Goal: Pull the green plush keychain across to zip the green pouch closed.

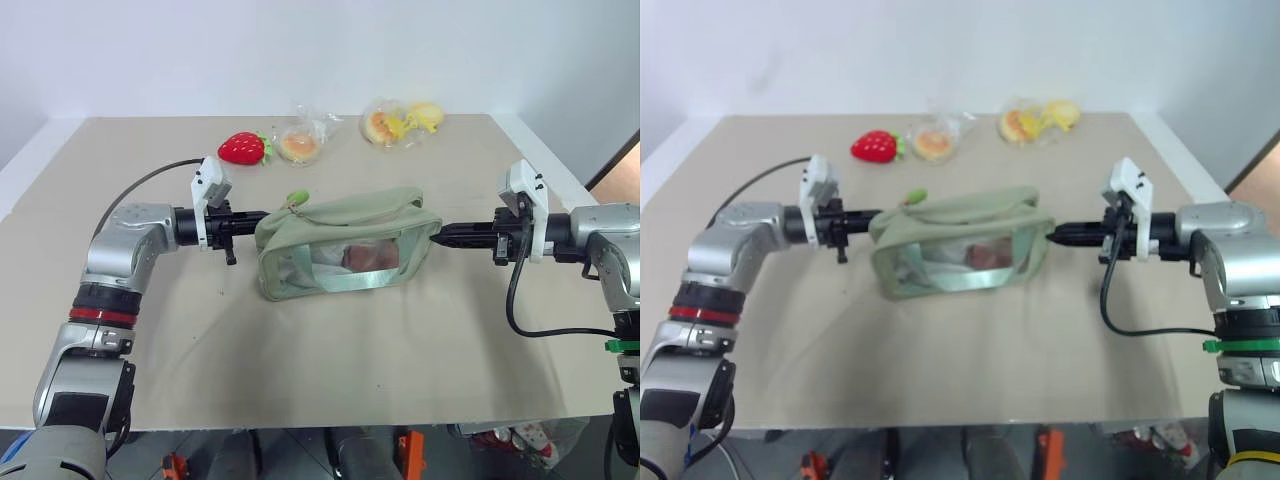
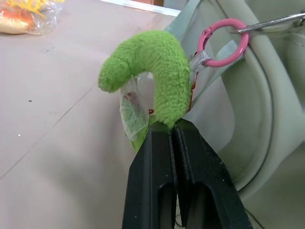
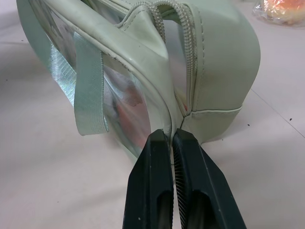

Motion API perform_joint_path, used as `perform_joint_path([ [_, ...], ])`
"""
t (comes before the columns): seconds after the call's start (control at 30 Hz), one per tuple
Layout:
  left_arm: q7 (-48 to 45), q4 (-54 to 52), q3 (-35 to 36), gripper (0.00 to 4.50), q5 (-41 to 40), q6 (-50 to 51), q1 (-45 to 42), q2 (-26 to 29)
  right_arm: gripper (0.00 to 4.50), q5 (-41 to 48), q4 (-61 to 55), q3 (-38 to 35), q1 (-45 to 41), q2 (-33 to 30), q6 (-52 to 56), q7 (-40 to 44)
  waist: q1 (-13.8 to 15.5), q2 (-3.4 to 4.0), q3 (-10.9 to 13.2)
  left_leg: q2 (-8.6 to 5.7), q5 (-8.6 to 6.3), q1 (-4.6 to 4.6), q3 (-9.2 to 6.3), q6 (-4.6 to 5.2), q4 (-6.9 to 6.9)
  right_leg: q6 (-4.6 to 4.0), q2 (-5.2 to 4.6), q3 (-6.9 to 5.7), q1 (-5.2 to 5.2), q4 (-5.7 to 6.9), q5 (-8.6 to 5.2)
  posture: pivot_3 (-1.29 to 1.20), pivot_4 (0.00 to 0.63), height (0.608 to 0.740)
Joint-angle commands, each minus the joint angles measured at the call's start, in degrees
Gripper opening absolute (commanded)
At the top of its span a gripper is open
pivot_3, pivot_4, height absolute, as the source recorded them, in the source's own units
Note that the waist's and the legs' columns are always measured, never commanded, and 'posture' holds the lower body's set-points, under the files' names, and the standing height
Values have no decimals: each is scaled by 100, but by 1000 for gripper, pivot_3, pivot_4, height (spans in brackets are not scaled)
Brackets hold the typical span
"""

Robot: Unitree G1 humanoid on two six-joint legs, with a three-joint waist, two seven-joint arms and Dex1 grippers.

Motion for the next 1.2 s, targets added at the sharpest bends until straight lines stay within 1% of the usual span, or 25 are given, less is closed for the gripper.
perform_joint_path([
  [0.03, 668, 332, 352, 18, 167, -616, -475, -243, 0, 86, -90, -119, -133, 45, -83, 16, 8, 0, 0, 0, 0, 0, 0, 0, 0, 0, 0, 0, 0, 0, 0, 0, 150, 740],
  [0.1, 1249, 723, 546, 18, 281, -1005, -825, -469, 0, 72, -75, -112, -136, 55, -100, 14, 19, -2, 1, 0, 0, 0, -1, 0, 5, 3, 0, -2, 3, 0, 3, 0, 150, 740],
  [0.2, 1486, 889, 736, 18, 283, -1556, -1104, -651, 0, 59, -68, -114, -140, 59, -109, 16, 8, -6, 4, -3, 1, -1, 0, 1, 9, 8, 0, 3, 4, 0, 8, 0, 150, 740],
  [0.3, 1178, 507, 840, 18, 7, -1967, -1074, -782, 0, 39, -52, -117, -146, 57, -122, 13, 6, -6, 3, -4, 1, 2, 3, 1, 4, 8, 0, 9, 3, 0, 7, 0, 150, 740],
  [0.4, 812, 57, 767, 18, -56, -2331, -907, -809, 0, 36, -47, -120, -155, 59, -121, 13, 13, -6, 4, -5, 1, -2, 2, 0, 3, 8, -1, 7, 2, -1, 6, 0, 150, 740],
  [0.57, 136, -535, 408, 18, 118, -2773, -634, -578, 0, 14, -18, -93, -191, 76, -132, 19, 14, -6, 4, -8, 1, -1, 3, 0, 4, 9, -4, 8, 3, -1, 6, 0, 150, 740],
  [0.73, -544, -1101, -25, 18, 239, -2729, -374, -155, 0, -6, 24, -56, -237, 118, -148, 18, 10, -6, 3, -8, 2, 1, 2, 0, 7, 12, -4, 9, 5, -1, 8, 0, 150, 740],
  [0.87, -642, -1226, -148, 18, 292, -2649, -368, -25, 0, -15, 13, -38, -227, 167, -162, -1, 11, -6, 4, -8, 2, 0, 2, 0, 7, 12, -4, 8, 5, -1, 8, 0, 150, 740],
  [0.97, -358, -1015, -47, 919, 252, -2371, -605, -105, 0, -6, 4, -39, -215, 197, -163, -24, 11, -6, 4, -8, 2, 0, 2, 0, 8, 12, -4, 8, 5, -1, 8, 0, 150, 740],
  [1.0, -325, -969, -20, 1292, 216, -2296, -662, -122, 0, 0, -3, -42, -208, 205, -160, -32, 11, -6, 4, -7, 2, 0, 2, 1, 8, 12, -3, 8, 4, -1, 8, 0, 150, 740],
  [1.2, -406, -941, 17, 3312, 107, -2123, -780, -72, 0, 25, -45, -64, -173, 224, -141, -55, 4, -6, 3, -7, 2, 1, 1, 1, 7, 10, -3, 8, 4, -1, 7, 0, 150, 740],
])
